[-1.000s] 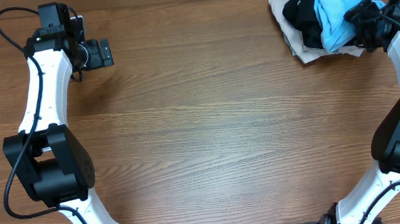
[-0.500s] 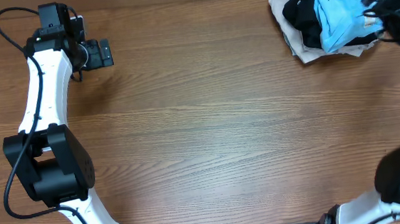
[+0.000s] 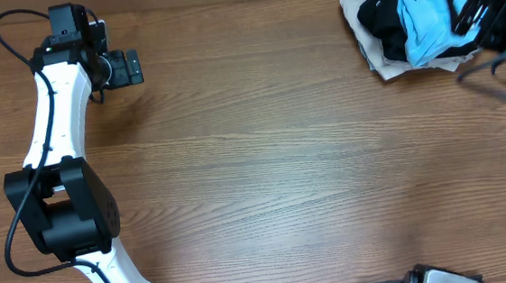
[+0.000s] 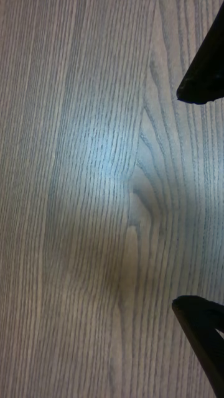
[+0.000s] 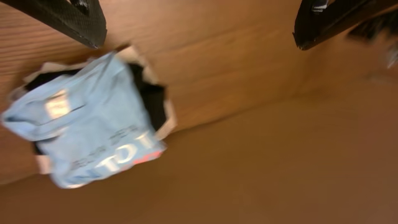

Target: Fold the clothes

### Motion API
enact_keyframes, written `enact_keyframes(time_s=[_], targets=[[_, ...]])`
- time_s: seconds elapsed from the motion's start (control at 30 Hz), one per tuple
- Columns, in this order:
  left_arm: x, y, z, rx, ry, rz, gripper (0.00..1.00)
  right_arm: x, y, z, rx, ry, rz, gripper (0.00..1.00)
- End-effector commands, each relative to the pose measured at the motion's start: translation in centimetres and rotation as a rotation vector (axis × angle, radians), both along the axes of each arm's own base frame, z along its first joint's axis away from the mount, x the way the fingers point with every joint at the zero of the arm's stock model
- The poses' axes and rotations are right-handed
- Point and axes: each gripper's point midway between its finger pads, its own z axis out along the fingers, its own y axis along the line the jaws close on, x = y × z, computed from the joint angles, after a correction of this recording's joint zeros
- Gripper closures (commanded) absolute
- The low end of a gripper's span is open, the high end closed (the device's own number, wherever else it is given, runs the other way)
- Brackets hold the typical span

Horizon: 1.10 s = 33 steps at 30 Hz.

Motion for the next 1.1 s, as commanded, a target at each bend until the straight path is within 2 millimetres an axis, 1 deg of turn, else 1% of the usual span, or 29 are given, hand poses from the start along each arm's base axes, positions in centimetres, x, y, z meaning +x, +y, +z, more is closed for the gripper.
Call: enact_keyframes(time_s=[0.0,0.07,0.17,0.33,0.53,0.67,0.77,0.93,1.07], targets=[[-0.2,0.2,0.0,0.000,0.002,0.014,0.00,-3.5,2.5,3.0,-0.041,-0.079,0.089,0.00],[-0.2,0.2,0.0,0.000,0.002,0.014,0.00,-4.9,2.8,3.1,-0.038,-0.066,0.086,0.00],[-0.2,0.2,0.0,0.000,0.002,0.014,0.00,-5.5,3.0,2.9,-0.034,-0.054,0.086,0.00],[-0.2,0.2,0.0,0.000,0.002,0.014,0.00,-5.3,3.0,2.3,-0.025,-0.027,0.087,0.00],[-0.2,0.2,0.0,0.000,0.002,0.014,0.00,-5.1,2.8,1.0,-0.020,0.024,0.084,0.00],[-0.2,0.2,0.0,0.000,0.002,0.014,0.00,-4.7,2.3,-0.2,-0.090,0.039,0.030,0.00],[-0.2,0.2,0.0,0.000,0.002,0.014,0.00,-4.7,2.6,-1.0,-0.168,0.002,0.004,0.00],[-0.2,0.2,0.0,0.000,0.002,0.014,0.00,-5.3,3.5,-3.5,-0.220,-0.108,-0.009,0.00],[-0.2,0.2,0.0,0.000,0.002,0.014,0.00,-6.7,4.2,-6.8,-0.221,-0.181,0.005,0.00]])
